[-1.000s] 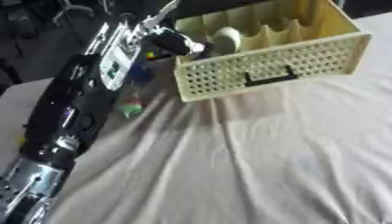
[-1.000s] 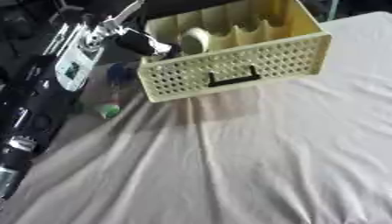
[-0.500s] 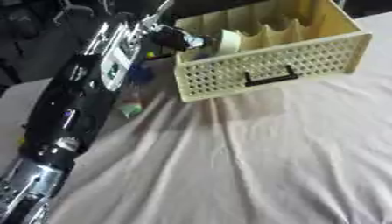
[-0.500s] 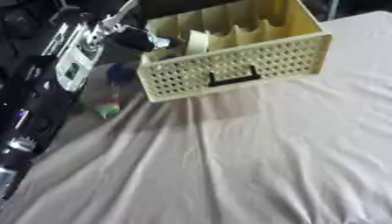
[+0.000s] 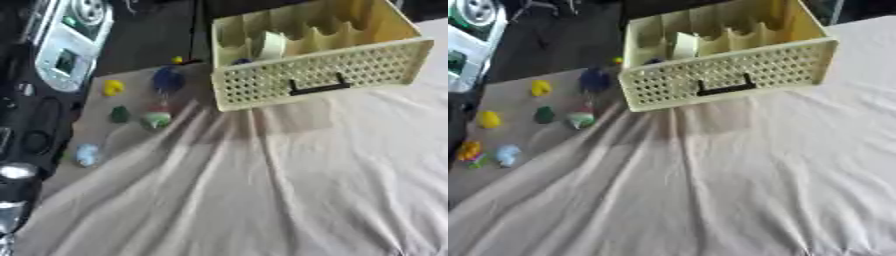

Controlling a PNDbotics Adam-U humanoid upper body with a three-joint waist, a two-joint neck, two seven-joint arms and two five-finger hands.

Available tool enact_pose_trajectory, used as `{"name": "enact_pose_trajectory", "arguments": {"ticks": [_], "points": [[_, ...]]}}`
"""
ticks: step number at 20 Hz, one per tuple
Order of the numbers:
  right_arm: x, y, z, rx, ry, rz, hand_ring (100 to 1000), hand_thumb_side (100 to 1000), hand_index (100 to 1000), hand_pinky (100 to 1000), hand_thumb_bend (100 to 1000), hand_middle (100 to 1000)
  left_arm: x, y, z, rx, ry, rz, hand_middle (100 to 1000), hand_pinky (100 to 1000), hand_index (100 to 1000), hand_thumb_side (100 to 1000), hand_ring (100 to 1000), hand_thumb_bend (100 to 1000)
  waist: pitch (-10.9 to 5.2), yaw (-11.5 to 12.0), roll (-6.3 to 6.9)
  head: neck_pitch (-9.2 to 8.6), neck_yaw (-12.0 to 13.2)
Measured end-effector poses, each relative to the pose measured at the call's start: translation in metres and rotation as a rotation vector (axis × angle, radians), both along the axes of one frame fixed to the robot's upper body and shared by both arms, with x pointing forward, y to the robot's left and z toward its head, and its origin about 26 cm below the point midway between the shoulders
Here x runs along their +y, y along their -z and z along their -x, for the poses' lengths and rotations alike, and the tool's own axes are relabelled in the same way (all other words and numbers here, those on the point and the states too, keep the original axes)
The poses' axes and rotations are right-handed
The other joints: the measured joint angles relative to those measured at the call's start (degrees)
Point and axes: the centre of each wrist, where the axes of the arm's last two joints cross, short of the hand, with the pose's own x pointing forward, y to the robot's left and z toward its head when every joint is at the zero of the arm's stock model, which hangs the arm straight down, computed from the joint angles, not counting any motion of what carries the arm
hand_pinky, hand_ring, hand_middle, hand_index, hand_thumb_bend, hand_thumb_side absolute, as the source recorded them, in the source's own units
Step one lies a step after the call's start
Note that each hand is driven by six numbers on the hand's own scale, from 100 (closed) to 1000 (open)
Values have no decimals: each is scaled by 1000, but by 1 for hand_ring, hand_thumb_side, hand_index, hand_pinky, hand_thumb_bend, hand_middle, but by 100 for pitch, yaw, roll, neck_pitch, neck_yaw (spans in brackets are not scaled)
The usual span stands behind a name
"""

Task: Pick up objects from table and place into drawer.

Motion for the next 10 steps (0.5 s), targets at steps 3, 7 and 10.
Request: {"name": "enact_pose_trajectory", "arguments": {"ticks": [3, 7, 10], "points": [[-3, -3, 1, 2, 16, 28, 318, 737, 779, 228, 100, 256, 11, 4, 24, -32, 24, 28, 771, 703, 895, 845, 792, 426, -57, 148, -120, 50, -115], [-7, -19, 2, -11, 58, 106, 318, 756, 779, 228, 100, 256, 20, 24, 48, 7, 62, 62, 763, 675, 906, 869, 771, 360, -101, 307, -314, 93, -262], [-9, -35, 3, -8, 106, 199, 307, 755, 773, 218, 100, 246, 20, 39, 59, 39, 112, 83, 758, 669, 904, 866, 765, 358, -143, 409, -428, 93, -332]]}}
